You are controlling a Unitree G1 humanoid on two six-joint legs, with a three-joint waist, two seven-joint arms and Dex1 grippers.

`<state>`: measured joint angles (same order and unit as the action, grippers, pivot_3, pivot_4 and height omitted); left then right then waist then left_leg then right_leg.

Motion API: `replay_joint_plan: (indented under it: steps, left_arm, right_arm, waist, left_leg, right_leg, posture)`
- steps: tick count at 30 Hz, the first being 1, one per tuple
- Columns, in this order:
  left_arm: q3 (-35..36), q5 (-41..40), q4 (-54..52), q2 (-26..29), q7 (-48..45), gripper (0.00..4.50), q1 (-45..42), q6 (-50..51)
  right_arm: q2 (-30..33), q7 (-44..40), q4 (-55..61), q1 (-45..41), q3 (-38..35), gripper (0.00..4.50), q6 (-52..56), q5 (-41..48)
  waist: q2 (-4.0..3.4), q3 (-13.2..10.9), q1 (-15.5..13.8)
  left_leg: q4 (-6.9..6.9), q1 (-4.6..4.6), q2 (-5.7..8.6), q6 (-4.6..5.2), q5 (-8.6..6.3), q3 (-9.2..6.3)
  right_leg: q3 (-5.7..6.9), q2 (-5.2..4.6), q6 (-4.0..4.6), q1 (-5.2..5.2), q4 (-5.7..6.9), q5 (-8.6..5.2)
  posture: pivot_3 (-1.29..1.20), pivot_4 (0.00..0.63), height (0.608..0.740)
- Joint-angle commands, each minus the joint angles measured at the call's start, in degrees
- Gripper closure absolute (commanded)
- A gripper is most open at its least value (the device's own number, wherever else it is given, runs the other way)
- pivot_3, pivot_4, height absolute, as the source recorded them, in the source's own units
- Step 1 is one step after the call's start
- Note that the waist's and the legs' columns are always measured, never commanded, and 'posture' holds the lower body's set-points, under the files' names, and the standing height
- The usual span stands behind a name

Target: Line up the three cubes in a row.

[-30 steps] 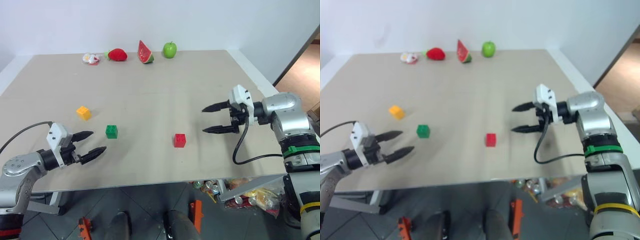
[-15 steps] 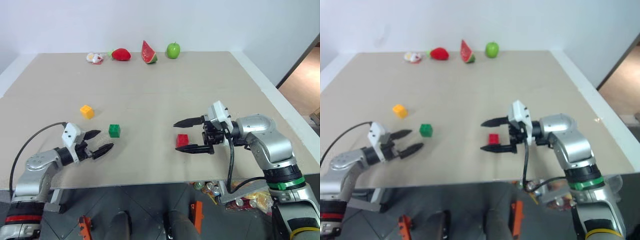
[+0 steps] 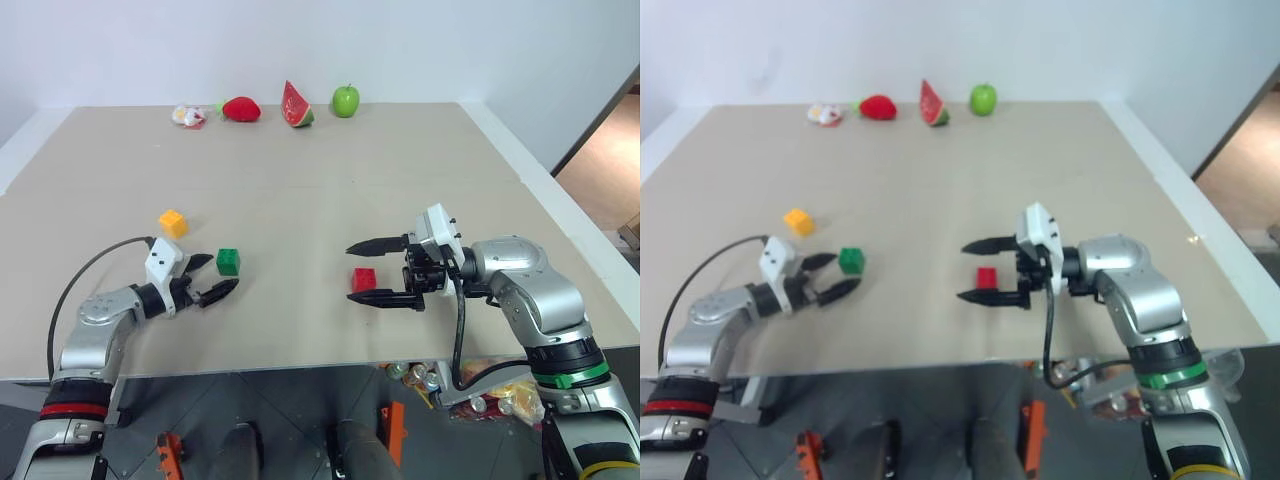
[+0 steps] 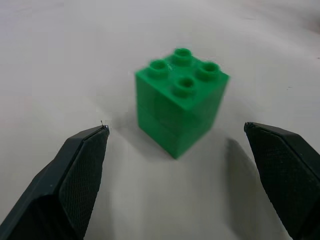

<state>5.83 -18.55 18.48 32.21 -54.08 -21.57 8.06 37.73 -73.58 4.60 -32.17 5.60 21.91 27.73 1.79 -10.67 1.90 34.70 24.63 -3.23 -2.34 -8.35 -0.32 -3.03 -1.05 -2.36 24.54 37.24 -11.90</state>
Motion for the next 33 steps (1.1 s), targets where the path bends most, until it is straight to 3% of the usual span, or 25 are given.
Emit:
replay_joint_plan:
  steps: [1, 17, 33]
  left_arm:
    - [0.6, 0.5, 3.0, 1.5, -1.8, 0.0, -3.0, -2.2]
    - [-0.7, 0.6, 1.9, -2.6, 0.5, 0.0, -3.3, -0.6]
    - [-2.5, 4.4, 18.0, -2.1, -4.9, 0.0, -13.1, -7.9]
  right_arm:
    - [0.3, 0.1, 1.5, -0.8, -1.7, 0.48, -0.7, 0.8]
    - [0.4, 1.0, 2.1, 0.0, -2.1, 0.48, -0.9, 0.9]
    - [0.7, 1.3, 2.4, 0.0, -2.1, 0.48, -0.9, 1.1]
  waist:
    - [0.0, 0.0, 0.0]
    - [0.01, 0.0, 0.0]
    - [0.01, 0.0, 0.0]
  left_leg:
    - [0.01, 0.0, 0.0, 0.0, 0.0, 0.0]
    - [0.01, 0.01, 0.0, 0.0, 0.0, 0.0]
    - [0.02, 0.02, 0.01, 0.0, 0.0, -0.01]
  right_leg:
    - [-0.01, 0.0, 0.0, 0.0, 0.0, 0.0]
    - [-0.03, 0.01, -0.06, -0.02, 0.0, -0.01]
    - [-0.04, 0.03, -0.08, -0.02, 0.0, 0.0]
  posture:
    - [0.0, 0.15, 0.74]
    - [0.0, 0.15, 0.74]
    - [0.0, 0.15, 0.74]
